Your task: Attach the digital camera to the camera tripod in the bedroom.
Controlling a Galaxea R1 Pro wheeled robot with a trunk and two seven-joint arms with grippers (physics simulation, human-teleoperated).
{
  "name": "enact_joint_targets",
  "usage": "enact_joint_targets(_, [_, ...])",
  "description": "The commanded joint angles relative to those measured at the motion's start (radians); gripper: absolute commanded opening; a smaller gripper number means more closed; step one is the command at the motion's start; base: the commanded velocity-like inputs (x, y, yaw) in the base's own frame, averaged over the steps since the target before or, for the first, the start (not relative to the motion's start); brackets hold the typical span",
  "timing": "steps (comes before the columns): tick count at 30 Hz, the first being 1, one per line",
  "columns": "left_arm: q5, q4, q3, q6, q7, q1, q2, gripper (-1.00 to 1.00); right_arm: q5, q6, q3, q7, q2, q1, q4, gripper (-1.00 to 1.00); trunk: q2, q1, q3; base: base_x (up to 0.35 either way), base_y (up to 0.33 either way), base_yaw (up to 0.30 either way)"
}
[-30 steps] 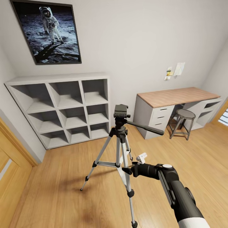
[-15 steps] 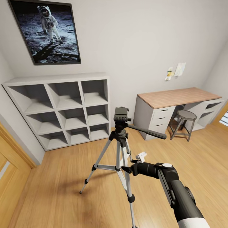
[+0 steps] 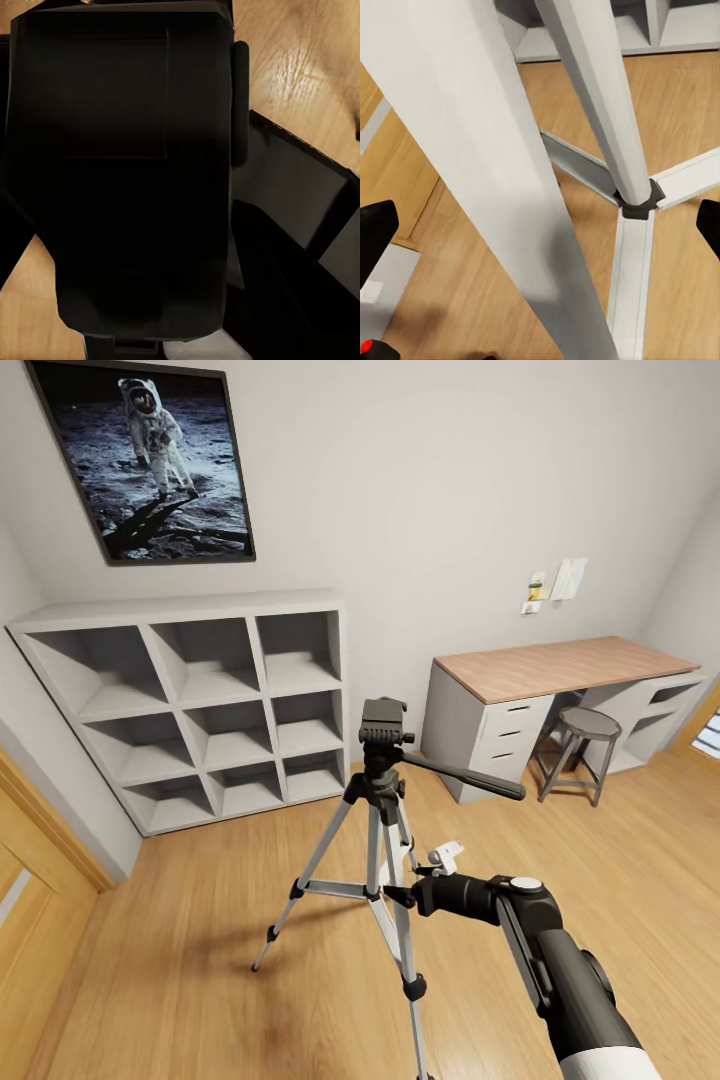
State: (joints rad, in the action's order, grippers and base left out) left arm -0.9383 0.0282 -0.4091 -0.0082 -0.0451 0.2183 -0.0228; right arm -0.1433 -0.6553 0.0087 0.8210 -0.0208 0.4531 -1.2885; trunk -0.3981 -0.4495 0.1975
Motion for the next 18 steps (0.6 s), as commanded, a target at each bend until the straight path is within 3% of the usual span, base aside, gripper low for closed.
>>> enact_joint_targets(1, [-0.008,-0.001,-0.009,-0.001,-0.004,0.001,-0.001,-1.00,-0.009,0.000,0.039,0.006,-0.010,0.001,0.005,1.00,-0.002,-0.001,0.002,0.000,0.000,0.000])
enact_joint_targets(4, [-0.008,-0.001,-0.009,-0.001,-0.004,0.001,-0.001,-1.00,-0.009,0.007,0.082,0.004,-0.019,0.001,0.022,1.00,-0.002,-0.001,0.002,0.000,0.000,0.000])
enact_joint_targets(7, [-0.008,-0.001,-0.009,-0.001,-0.004,0.001,-0.002,-1.00,-0.010,0.011,0.099,0.004,-0.022,0.001,0.041,1.00,-0.002,-0.001,0.002,0.000,0.000,0.000])
enact_joint_targets(18, [-0.008,-0.001,-0.008,-0.001,-0.004,0.001,-0.002,-1.00,-0.011,0.014,0.103,0.004,-0.022,0.001,0.052,1.00,-0.002,-0.001,0.002,0.000,0.000,0.000])
